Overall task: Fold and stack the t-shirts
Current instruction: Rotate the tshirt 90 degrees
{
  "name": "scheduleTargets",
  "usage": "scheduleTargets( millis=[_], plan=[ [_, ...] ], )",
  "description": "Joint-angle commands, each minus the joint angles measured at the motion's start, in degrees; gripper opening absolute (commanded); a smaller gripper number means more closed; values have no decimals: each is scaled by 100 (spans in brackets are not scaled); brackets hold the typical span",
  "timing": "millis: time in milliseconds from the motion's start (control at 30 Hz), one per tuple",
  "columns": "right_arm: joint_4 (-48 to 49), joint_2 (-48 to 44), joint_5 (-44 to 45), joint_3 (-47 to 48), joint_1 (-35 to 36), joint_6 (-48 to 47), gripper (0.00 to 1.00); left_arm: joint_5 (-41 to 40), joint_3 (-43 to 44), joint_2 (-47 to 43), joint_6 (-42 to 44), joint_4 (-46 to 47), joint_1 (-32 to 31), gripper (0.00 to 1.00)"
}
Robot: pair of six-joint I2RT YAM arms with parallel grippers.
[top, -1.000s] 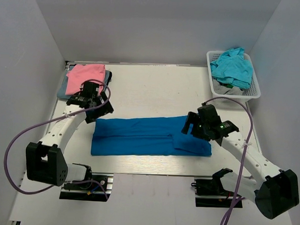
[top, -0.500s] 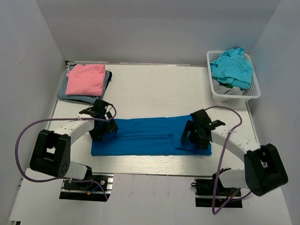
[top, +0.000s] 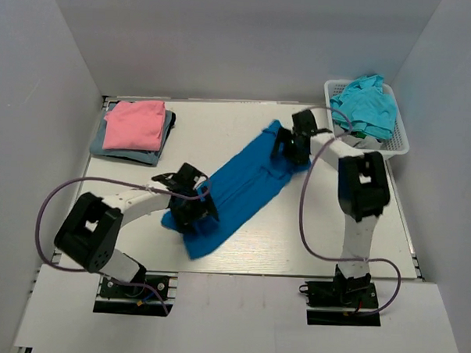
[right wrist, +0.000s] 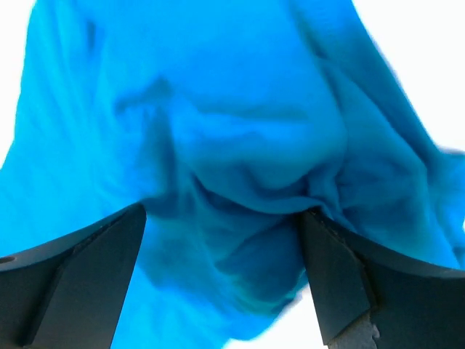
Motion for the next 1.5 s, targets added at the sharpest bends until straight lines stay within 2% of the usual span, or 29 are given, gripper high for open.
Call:
scheduleTargets(
  millis=[0,33,100,300,400,467,567,600,633,667,700,733,800,900,1033,1233,1300,1467],
  plan=[
    [50,1397,-1240,1709,-33,-1393,90,1805,23,566,-258,-1044,-619,100],
    [21,1533,-1426,2221,10,-1580,90,2285,174,653,-91,-1045,-726,100],
    [-225,1727,-1690,2872,37,-1983,90,2439,718,716,235,-992,-1111,100],
    [-102,974,-1542,2693,90,-2276,90,2939,1651,769,1017,-220,-1868,100],
    [-198,639,-1419,2596,160,-2294,90,2940,1897,917,1464,-471,-1931,100],
    [-287,471,-1051,2534,274,-2119,90,2512,2301,857,1624,-788,-1983,100],
    [-865,225,-514,2403,493,-1575,90,1002,2662,243,1599,-1421,-1852,100],
    [-980,103,-444,2350,546,-1243,90,6,2724,59,1433,-1867,-1852,100],
    [-1199,-63,-234,2001,669,-961,90,-640,2890,-109,1248,-2228,-1799,100],
    [-1236,-161,-180,1815,844,-836,90,-1333,2961,-424,977,-2597,-1799,100],
    [-1219,-405,-180,1622,924,-618,90,-2358,2962,-601,365,-2957,-1799,100],
    [-1001,-625,-249,1254,1134,-528,90,-2778,2962,-794,11,-3570,-1799,100],
    [-824,-812,-486,699,1616,-291,90,-3664,2639,-1477,-875,-3935,-1799,100],
    [-691,-690,-619,618,2196,113,90,-3705,2128,-2191,-986,-3621,-1799,100],
    [-999,-373,-269,443,2761,788,90,-3521,1469,-2965,-1065,-3356,-1799,100],
    [-990,-162,-294,179,2903,1046,90,-3573,1397,-2959,-1197,-3628,-1799,100],
    [-797,-144,-601,-189,2867,940,90,-3573,1397,-2836,-1197,-3629,-1799,100],
    [-419,-118,-707,-761,2683,879,90,-3511,1502,-2563,-1197,-3524,-1799,100]
  ],
)
